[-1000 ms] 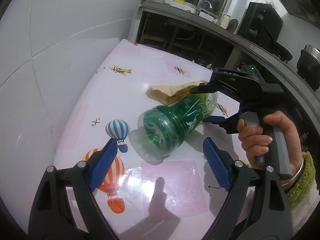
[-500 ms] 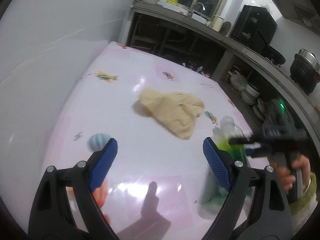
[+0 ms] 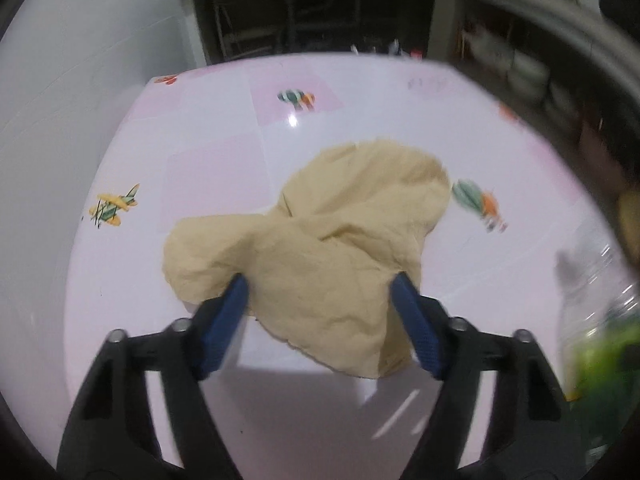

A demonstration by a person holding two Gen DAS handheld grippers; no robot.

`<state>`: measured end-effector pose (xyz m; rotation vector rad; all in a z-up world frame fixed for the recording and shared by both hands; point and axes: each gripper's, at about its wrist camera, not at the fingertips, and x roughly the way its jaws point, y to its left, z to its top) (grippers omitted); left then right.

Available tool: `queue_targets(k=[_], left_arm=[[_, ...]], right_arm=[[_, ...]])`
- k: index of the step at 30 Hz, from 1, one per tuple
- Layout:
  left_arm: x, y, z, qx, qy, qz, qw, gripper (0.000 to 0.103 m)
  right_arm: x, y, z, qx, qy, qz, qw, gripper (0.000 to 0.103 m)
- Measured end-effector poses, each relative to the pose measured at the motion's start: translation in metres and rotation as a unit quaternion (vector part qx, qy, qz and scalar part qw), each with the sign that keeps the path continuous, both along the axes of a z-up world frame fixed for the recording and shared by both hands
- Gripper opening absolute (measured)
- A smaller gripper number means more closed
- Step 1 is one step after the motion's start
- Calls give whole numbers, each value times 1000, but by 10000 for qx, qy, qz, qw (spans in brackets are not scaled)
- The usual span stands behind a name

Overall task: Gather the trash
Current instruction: 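Grasp the beige cloth with the left tool while right holds the green bottle, then lift the cloth and bottle and carry them toward the blue basket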

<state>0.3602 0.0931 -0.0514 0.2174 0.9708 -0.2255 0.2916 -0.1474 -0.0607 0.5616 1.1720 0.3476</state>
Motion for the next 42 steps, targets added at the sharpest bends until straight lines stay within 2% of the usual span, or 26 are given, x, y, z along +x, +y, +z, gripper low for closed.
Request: queue_targets(k=[3, 5, 8, 13, 16, 20, 24, 26, 28, 29, 32, 34, 37, 42], left_arm=[[-3, -4, -2, 107, -115, -52, 9999, 44], [-4, -5, -2, 169, -141, -52, 9997, 16], [-4, 3, 9, 119, -293, 37, 9995, 4], [-20, 28, 58, -339, -728, 261, 9964, 3], [-47, 39, 90, -357, -1018, 200, 9940, 3], [-101, 36, 111, 215, -1284, -152, 9914, 3], [-161, 22, 97, 1156, -1268, -514, 9838, 3], [-180, 18, 83, 1305, -982, -686, 9842, 3], [-193, 19, 68, 1079, -581, -738, 9897, 3], [-197, 20, 59, 838, -337, -737, 9932, 4], [-199, 20, 38, 432, 8, -608, 9972, 6], [-200, 18, 36, 240, -10, -596, 9979, 6], [-198, 14, 41, -242, -65, -777, 9967, 6], [-183, 7, 36, -512, 11, -938, 9943, 7]], right_arm=[[-3, 1, 3, -91, -102, 49, 9999, 72], [-5, 1, 5, -120, -150, 77, 9998, 72], [-8, -2, 5, -105, -200, 106, 9997, 72], [-11, -6, 2, 28, -251, 97, 9996, 72], [-14, -9, 2, 43, -283, 90, 9995, 72], [-17, -10, 1, 53, -340, 85, 9994, 72], [-18, -10, -1, 59, -353, 66, 9993, 72], [-20, -10, 0, 49, -367, 67, 9993, 72], [-21, -11, 0, 52, -383, 62, 9992, 72], [-22, -11, 0, 66, -389, 54, 9992, 72], [-23, -12, 0, 71, -382, 43, 9992, 72], [-23, -11, 0, 34, -377, 57, 9993, 72], [-24, -6, -3, -125, -298, 86, 9994, 70], [-25, 1, -4, -255, -271, 159, 9992, 67]])
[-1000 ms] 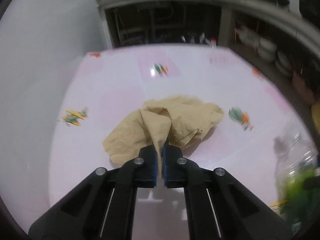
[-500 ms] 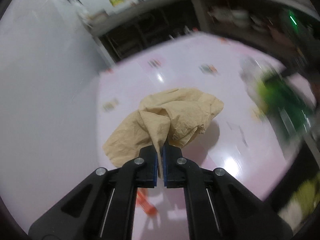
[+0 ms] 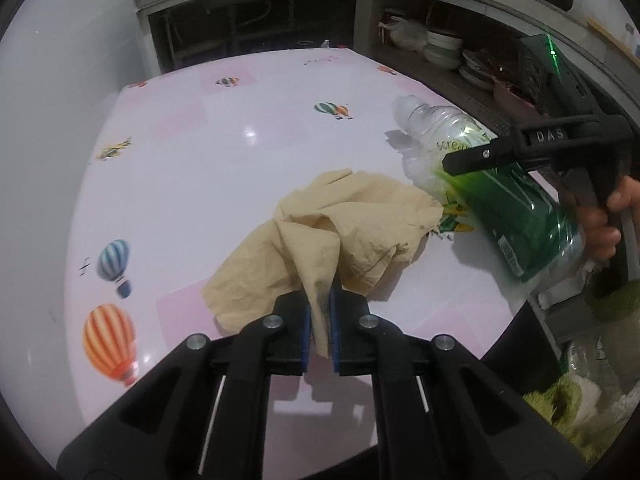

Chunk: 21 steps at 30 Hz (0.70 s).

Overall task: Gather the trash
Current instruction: 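Lift the cloth and bottle and carry them toward the blue basket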

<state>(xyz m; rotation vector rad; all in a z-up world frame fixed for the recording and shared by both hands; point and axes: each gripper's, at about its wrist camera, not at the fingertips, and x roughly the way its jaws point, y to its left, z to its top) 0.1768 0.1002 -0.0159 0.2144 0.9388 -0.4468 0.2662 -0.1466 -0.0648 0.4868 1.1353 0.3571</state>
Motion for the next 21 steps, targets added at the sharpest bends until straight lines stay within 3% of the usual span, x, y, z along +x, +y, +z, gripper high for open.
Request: queue_targets(k=[7, 17, 18, 20, 21], left_arm=[[8, -5, -4, -539, 82, -118, 9984, 6], [29, -16, -3, -1279, 120, -151, 9916, 7], [33, -16, -5, -1378, 212, -136, 9901, 8], [40, -17, -9, -1510, 321, -77, 9880, 23], [43, -17, -12, -1534, 376, -41, 9874, 26]], right_arm=[[1, 23, 6, -294, 25, 499, 9983, 66], [-8, 55, 7, -169, 53, 1242, 9921, 66], [-9, 57, 7, -181, 41, 1283, 9916, 66], [-10, 59, 7, -202, 31, 1358, 9905, 66], [-11, 60, 7, -219, 24, 1386, 9901, 66]])
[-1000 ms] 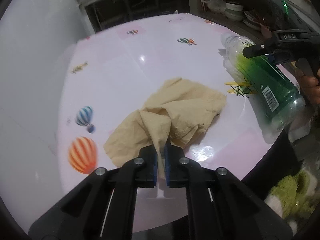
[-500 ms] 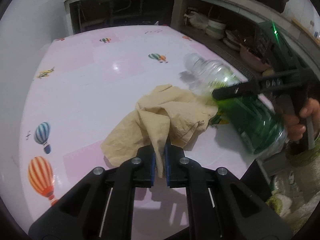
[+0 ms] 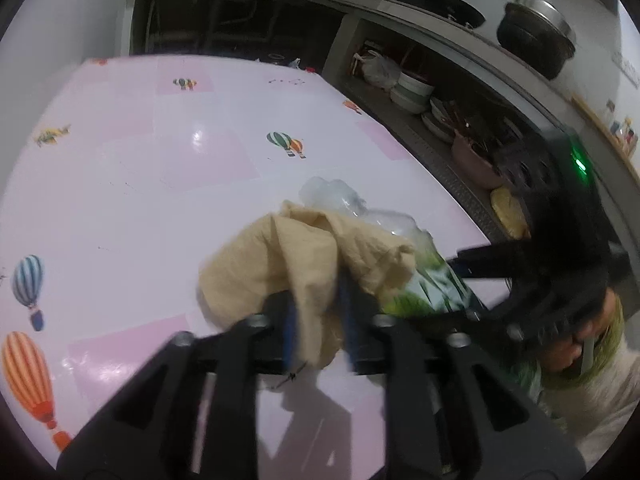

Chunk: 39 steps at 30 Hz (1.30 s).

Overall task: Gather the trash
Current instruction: 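Lift the cloth and bottle and carry them toward the blue basket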

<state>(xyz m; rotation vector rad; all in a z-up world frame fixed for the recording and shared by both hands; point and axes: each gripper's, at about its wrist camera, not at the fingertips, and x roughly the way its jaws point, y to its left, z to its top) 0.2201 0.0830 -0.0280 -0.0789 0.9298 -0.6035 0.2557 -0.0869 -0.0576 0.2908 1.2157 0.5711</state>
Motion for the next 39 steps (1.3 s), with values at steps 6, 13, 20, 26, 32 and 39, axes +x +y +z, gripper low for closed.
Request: queue_targets(k=[6, 13, 20, 26, 32, 39], left_arm=[[17, -9, -19, 143, 274, 97, 9995, 31], [18, -35, -26, 678, 144, -105, 9975, 31], [13, -58, -28, 1409, -223, -300, 9893, 32], [5, -66, -25, 1659, -357, -326, 9850, 20], [1, -70, -23, 1716, -402, -314, 9839, 14], [-4, -73, -23, 1799, -543, -299, 9817, 12]], right_arm=[[-1, -8, -4, 200, 35, -84, 9998, 66], [-11, -38, -6, 512, 29, -612, 9968, 66], [-28, -75, -3, 207, -92, -1389, 9901, 66], [-29, -77, 1, -179, -178, -1591, 9869, 66], [-27, -71, 2, -281, -188, -1664, 9855, 66], [-28, -80, 2, -241, -149, -1752, 9841, 66]])
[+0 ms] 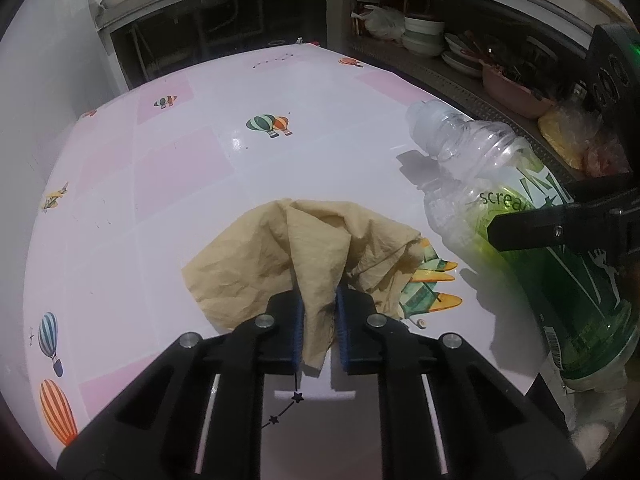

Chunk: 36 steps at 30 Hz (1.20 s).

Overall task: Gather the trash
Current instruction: 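Lift the cloth and bottle and carry them toward the blue basket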

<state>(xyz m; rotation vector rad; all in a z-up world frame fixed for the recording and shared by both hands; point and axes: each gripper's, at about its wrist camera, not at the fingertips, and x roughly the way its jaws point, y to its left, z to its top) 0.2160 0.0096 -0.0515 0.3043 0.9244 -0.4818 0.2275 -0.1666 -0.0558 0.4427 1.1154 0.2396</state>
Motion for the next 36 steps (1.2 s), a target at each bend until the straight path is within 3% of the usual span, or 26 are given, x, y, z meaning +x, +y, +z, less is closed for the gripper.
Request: queue_targets(k=[17, 26, 32, 36], left_arm=[[-5, 0, 3, -26, -62, 57, 10000, 6], [-5, 5, 24, -415, -78, 31, 9991, 6], [-1, -28, 55, -598, -186, -327, 9975, 6], [0, -81, 79, -829, -232, -842, 9927, 6]], right_arm=[[-7, -7, 7, 36, -111, -79, 9999, 66], [-24, -17, 16, 584, -393, -270, 9972, 65], [-53, -59, 25, 957, -755, -779, 9895, 65], [-89, -116, 36, 896, -1049, -1484, 9793, 65]])
